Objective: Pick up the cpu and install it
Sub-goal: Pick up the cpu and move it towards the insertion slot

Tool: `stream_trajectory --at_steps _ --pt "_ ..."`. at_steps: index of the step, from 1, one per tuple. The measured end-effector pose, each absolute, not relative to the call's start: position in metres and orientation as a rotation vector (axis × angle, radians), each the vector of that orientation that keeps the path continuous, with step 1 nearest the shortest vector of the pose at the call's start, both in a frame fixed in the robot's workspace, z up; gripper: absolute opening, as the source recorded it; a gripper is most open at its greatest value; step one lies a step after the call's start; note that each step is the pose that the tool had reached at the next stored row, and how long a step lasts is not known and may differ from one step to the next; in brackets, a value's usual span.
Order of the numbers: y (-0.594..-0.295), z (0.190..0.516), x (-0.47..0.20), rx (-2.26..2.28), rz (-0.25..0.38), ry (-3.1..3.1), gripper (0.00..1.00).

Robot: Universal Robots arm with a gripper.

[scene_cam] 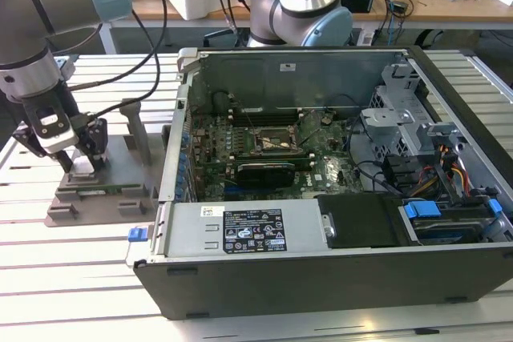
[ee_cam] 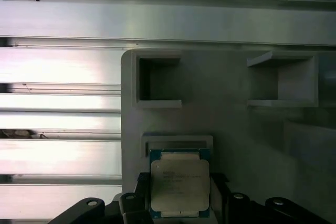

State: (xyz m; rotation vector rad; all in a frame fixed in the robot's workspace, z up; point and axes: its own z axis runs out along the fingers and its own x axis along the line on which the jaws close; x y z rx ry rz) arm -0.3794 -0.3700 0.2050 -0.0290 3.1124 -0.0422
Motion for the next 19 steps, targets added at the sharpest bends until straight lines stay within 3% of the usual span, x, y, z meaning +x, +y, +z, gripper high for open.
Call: stream_trajectory --at_steps 19 --pt "-0.370 0.227 -0.379 -0.029 -0.044 3.112 0.54"
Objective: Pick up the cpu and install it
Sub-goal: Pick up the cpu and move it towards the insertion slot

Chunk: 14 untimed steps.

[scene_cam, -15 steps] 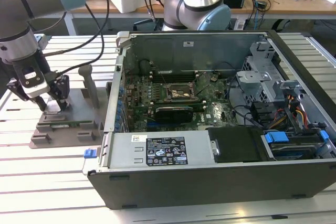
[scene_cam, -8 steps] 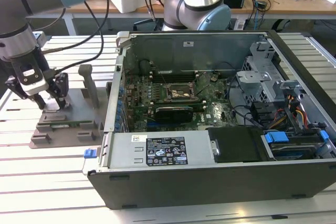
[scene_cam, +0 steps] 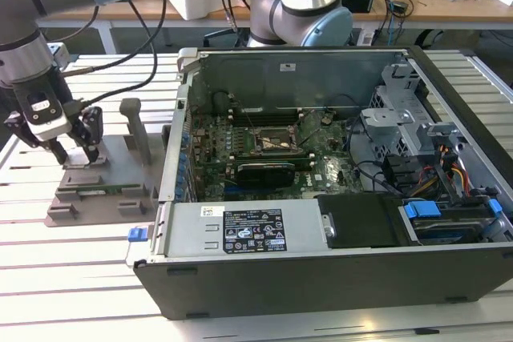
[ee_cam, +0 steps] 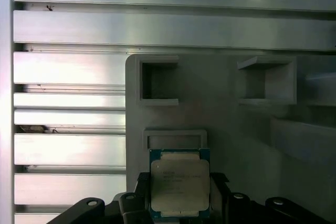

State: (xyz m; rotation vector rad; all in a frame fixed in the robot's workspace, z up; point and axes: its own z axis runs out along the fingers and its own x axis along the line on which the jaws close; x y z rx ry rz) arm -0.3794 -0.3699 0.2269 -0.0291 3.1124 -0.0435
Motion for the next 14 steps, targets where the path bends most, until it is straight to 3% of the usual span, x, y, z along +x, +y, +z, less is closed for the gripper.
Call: stream_trajectory --at_steps 14 --pt "-0.370 0.247 -0.379 -0.029 -0.044 3.112 0.54"
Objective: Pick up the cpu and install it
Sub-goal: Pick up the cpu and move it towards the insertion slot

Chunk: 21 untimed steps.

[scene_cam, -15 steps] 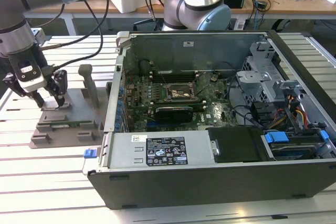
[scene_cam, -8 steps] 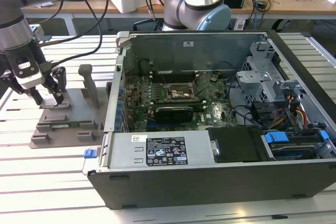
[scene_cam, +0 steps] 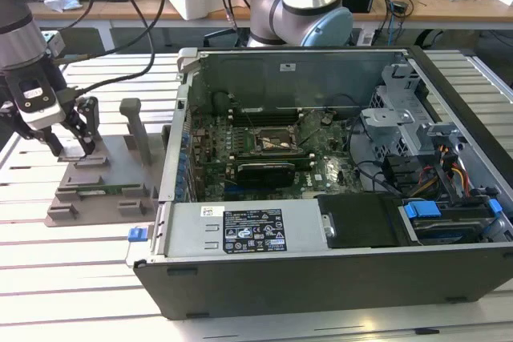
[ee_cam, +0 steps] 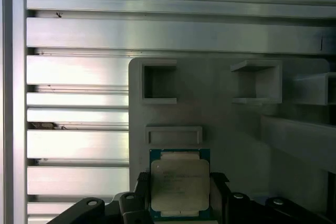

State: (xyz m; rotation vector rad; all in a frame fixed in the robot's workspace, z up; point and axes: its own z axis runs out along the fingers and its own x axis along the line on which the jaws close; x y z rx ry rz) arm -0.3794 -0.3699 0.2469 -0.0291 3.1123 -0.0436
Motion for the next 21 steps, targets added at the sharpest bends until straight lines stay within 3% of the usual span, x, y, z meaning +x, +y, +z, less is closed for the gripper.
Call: stream_trajectory --at_steps 21 --pt "-0.370 0.276 -0.379 -0.029 -0.044 3.112 0.54"
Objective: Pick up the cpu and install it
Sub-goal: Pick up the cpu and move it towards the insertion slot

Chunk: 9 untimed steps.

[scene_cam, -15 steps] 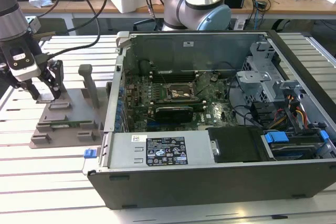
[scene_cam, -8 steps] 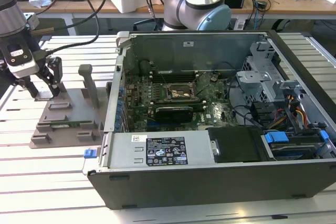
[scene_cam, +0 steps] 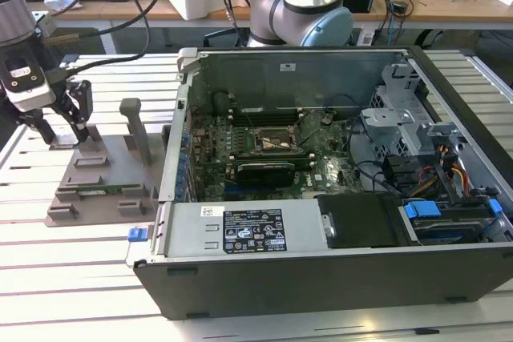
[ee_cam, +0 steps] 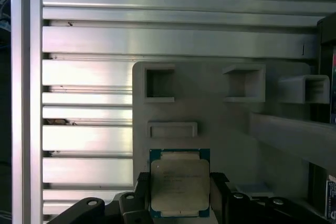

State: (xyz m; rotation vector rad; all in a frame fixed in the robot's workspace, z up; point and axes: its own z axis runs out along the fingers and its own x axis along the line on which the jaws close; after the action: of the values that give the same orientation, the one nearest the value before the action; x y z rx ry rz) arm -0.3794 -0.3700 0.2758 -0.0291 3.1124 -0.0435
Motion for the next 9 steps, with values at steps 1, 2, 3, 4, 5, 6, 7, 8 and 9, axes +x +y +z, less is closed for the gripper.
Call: stream_trajectory --at_steps 1,2,3,4,5,6,7,8,9 --pt "-0.370 0.278 -0.379 -0.029 -0.043 3.112 0.54" --pt "-0.370 0.279 -0.379 -0.029 -0.044 3.112 0.54" --pt "-0.370 0.281 -0.379 -0.029 -0.044 3.112 0.54" --pt "-0.370 0.282 -0.379 -0.029 -0.044 3.112 0.54" --pt "-0.370 0.284 -0.379 -0.029 -0.044 3.112 0.54" --pt "-0.370 0.285 -0.379 -0.029 -0.044 3.112 0.54" --pt "-0.370 0.287 -0.379 -0.029 -0.044 3.112 0.54" --pt "-0.370 0.288 -0.379 -0.029 -0.044 3.112 0.54" --pt "-0.370 0.290 -0.379 -0.029 -0.044 3.112 0.54"
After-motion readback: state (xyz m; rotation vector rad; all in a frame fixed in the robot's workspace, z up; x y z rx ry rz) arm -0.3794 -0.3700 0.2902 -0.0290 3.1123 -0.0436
